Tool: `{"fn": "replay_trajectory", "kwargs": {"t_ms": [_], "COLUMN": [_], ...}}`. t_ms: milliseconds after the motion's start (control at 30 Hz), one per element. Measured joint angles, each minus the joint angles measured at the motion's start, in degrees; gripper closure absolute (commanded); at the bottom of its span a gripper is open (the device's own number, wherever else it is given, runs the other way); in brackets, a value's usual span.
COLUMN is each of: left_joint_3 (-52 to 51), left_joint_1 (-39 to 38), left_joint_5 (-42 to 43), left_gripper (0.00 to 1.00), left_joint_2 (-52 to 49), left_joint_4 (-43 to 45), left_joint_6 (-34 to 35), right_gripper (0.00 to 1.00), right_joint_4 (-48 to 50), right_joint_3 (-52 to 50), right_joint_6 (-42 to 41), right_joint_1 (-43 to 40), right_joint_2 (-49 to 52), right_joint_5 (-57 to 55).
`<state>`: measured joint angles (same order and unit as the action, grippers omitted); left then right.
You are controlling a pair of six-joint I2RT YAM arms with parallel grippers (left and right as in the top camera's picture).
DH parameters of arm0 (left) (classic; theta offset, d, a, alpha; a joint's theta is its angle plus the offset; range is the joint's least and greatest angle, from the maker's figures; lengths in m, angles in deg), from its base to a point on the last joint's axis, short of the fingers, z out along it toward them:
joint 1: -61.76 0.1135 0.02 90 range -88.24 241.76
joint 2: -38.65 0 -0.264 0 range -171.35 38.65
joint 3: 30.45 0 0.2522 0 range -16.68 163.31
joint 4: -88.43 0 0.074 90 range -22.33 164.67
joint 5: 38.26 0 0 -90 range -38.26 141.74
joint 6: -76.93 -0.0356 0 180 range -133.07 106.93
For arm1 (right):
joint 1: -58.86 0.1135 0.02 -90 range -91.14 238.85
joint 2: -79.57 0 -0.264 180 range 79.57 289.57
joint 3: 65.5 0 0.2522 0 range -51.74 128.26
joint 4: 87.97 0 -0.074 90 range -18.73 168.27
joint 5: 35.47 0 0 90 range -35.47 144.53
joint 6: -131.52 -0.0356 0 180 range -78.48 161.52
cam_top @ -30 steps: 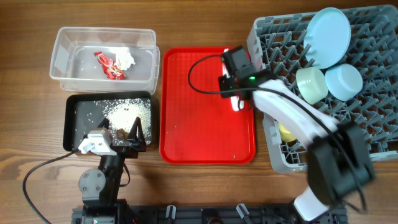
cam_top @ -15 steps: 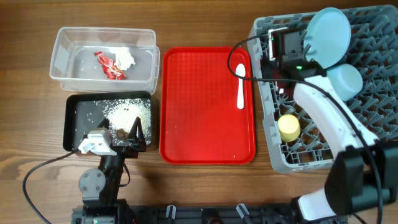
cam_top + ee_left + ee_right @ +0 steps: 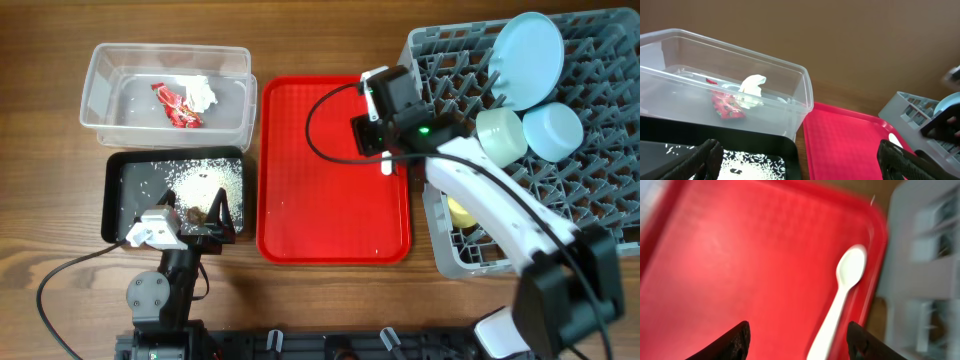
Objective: Sort waste into correct bins and load items into the dishwasher rack
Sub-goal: 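Reach the right gripper back and grasp the white spoon, then carry the white spoon with the right gripper into the rack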
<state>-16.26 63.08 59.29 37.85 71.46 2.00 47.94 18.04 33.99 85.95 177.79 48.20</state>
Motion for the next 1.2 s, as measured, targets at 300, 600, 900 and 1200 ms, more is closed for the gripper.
{"fn": "replay_trajectory", "kwargs": {"t_ms": [300, 600, 900, 1200], "left_joint_3": [0.0, 0.0, 0.0, 0.0], "left_joint_1": [0.0, 0.0, 0.0, 0.0], "left_joint_5": [0.0, 0.0, 0.02, 0.02], "left_gripper": [0.0, 0.0, 0.0, 0.0], "left_joint_2": [0.0, 0.0, 0.0, 0.0], "left_joint_4": [0.0, 0.02, 0.0, 0.02], "left_joint_6": [0.0, 0.0, 0.0, 0.0], "right_gripper": [0.39, 0.8, 0.96, 0.96], "right_joint_4": [5.62, 7.45, 6.34, 3.48], "right_joint_3": [0.0, 0.7, 1.27, -0.07], "right_joint_6": [-7.96, -10.49, -10.67, -10.45], "right_joint_1": [-0.02, -0.07, -0.28, -0.28], "right_joint_2": [15.21, 16.61, 16.65, 9.9], "right_joint_5": [-9.51, -7.98, -3.32, -2.73]}}
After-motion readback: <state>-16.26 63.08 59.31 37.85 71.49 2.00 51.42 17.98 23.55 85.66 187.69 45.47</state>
